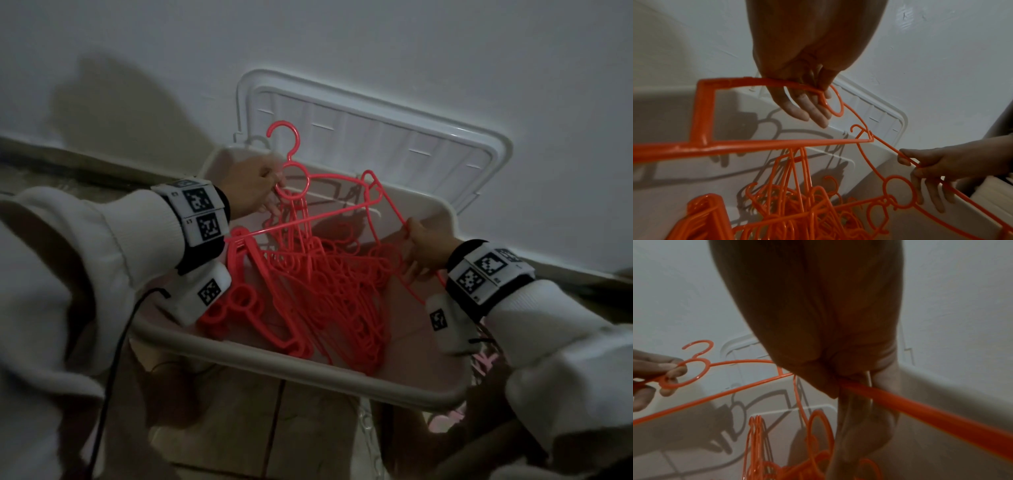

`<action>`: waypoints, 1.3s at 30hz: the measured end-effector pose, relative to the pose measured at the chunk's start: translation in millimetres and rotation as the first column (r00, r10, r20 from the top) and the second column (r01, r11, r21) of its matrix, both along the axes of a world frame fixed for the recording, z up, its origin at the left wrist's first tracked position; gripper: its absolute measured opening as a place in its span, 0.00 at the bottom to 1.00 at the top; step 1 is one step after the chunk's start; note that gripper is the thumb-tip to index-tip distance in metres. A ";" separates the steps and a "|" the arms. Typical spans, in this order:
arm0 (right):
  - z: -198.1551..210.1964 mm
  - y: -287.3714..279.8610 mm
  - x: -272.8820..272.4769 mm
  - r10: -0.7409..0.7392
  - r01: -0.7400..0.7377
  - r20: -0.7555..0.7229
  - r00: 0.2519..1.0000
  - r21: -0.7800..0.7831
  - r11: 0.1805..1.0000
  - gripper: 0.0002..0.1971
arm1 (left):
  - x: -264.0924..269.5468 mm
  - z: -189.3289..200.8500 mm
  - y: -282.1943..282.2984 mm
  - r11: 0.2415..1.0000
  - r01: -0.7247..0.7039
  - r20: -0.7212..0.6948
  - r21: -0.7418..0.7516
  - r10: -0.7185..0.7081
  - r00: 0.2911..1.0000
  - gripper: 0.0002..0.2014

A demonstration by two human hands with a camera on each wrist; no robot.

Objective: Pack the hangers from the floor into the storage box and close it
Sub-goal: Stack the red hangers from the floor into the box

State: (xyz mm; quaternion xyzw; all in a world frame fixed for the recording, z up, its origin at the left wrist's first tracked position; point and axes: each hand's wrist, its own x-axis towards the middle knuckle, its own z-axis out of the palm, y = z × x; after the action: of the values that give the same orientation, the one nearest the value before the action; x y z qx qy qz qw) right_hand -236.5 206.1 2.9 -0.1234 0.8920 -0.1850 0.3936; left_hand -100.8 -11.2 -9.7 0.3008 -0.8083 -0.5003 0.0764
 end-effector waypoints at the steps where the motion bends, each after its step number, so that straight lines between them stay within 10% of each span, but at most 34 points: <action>1: 0.8 0.6 -0.2 0.039 -0.039 0.007 0.999 0.006 0.999 0.13 | 0.2 0.2 0.4 1.000 0.000 -0.006 0.000 0.000 1.000 0.09; 18: 0.0 7.4 -25.1 0.126 -0.133 -0.103 0.987 -0.066 0.989 0.15 | 7.1 2.1 -5.5 0.958 -0.142 0.003 -0.249 0.147 0.989 0.12; 39: 3.7 42.9 -20.7 0.345 -0.375 0.203 0.917 0.136 0.917 0.09 | -1.0 -1.6 10.6 0.995 -0.098 0.088 -0.036 0.101 0.991 0.14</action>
State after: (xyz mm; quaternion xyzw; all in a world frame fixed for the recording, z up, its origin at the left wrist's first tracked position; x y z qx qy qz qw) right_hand -257.2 249.0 6.5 -0.2347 0.8285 -0.0413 0.5067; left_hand -101.8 -0.5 -11.2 0.3616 -0.8028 -0.4690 0.0697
